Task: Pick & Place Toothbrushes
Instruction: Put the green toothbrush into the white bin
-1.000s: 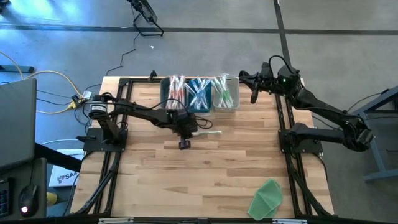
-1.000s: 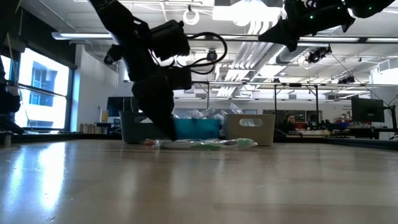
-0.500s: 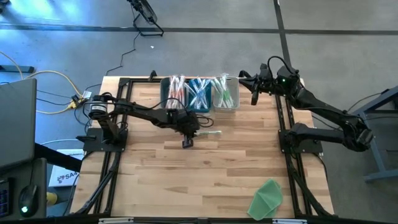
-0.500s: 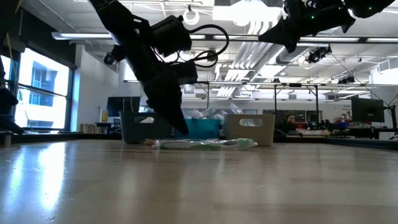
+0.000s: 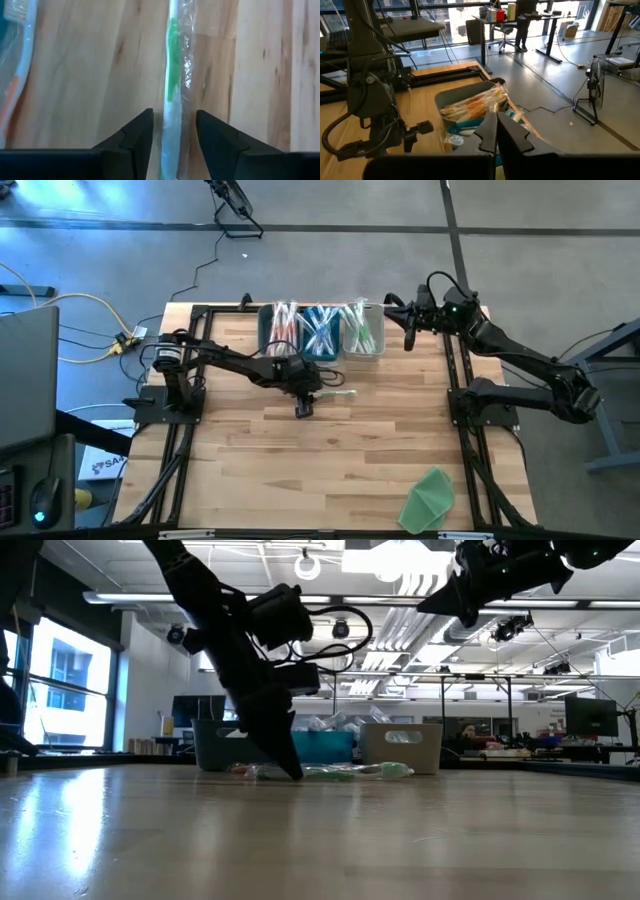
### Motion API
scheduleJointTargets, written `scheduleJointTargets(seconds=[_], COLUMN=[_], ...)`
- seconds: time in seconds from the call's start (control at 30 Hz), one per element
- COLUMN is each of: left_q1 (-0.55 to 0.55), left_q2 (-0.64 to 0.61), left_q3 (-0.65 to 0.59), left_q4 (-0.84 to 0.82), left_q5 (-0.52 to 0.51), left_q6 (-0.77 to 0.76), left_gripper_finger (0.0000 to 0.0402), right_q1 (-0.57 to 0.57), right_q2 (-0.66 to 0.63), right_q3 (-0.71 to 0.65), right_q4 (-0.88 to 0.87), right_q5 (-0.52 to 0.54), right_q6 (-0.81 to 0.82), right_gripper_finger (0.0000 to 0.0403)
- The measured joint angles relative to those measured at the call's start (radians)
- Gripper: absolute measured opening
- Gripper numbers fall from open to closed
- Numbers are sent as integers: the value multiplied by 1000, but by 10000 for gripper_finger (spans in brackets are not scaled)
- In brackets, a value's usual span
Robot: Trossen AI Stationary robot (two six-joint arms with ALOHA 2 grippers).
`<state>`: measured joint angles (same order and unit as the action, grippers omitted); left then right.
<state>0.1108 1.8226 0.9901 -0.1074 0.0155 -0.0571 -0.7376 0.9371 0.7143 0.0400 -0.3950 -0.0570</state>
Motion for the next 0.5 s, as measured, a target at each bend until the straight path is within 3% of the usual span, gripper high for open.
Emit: scheduleJointTargets(seconds=[0.23, 0.5], left_q1=[0, 2], left_q2=[11, 13], left_q3=[1, 2], left_q4=[0, -7], left_q5=[0, -3], left_q6=[-9, -9], left_gripper_finger=[133, 27], right_q1=[0, 0], right_q2=[0, 0], right_q3=[0, 0], right_q4=[-15, -15], right_q5=[0, 3], right_q6=[-1, -31], right_gripper_finger=[3, 3])
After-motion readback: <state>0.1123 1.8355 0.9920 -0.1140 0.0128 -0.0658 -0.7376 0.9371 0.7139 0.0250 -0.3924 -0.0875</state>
